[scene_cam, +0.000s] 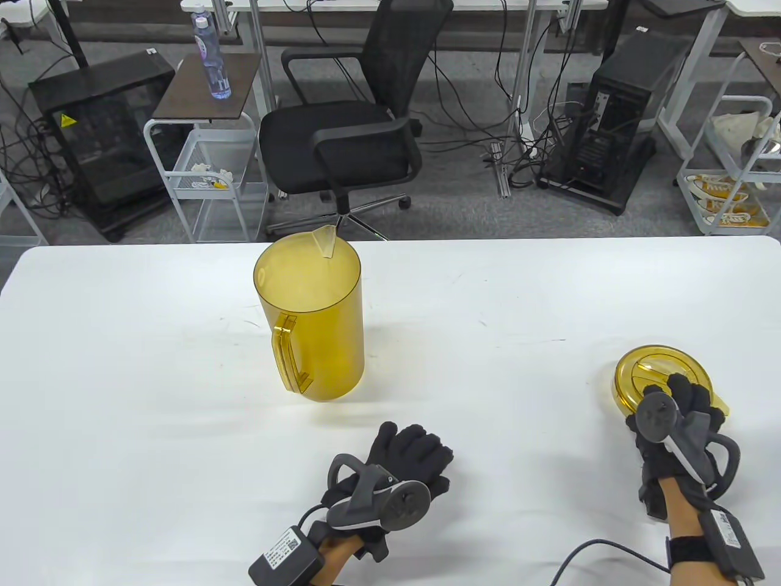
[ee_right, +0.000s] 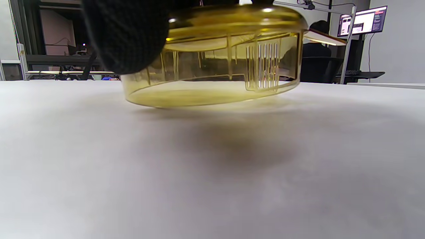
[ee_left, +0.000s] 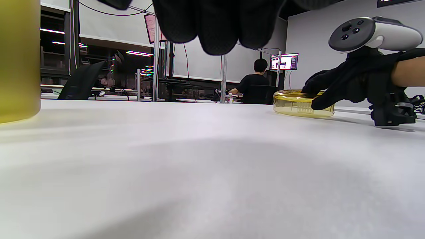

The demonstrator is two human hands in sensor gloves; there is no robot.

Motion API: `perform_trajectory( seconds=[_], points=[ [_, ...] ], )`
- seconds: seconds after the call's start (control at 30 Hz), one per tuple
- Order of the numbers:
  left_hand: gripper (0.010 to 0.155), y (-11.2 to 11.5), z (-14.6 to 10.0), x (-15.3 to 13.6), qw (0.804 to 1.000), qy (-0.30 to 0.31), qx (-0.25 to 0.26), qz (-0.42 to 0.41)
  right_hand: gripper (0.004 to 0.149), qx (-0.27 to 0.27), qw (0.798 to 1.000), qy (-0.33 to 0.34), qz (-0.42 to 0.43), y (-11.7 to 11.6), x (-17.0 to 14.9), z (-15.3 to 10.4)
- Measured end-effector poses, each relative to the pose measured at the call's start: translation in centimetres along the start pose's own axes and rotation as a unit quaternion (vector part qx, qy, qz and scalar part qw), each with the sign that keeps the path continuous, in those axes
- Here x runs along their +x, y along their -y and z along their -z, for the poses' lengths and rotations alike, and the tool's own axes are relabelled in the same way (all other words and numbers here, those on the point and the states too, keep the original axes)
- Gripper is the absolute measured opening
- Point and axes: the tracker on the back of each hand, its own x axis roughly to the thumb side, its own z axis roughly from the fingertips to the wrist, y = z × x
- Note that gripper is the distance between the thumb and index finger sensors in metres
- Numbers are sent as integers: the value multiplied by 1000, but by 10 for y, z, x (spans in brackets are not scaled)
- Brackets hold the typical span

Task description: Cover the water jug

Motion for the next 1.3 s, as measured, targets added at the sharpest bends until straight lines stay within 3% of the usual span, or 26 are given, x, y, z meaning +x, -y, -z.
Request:
perform_trajectory(
  seconds=[0.6,1.3],
  points=[
    [58,1,-1,5,1000,15,-1,-2,65,-71,997,27,28,20,10,-9],
    [58,-2,-1,6,1000,20,5,4,65,-96,974,200,40,33,70,-52]
  ],
)
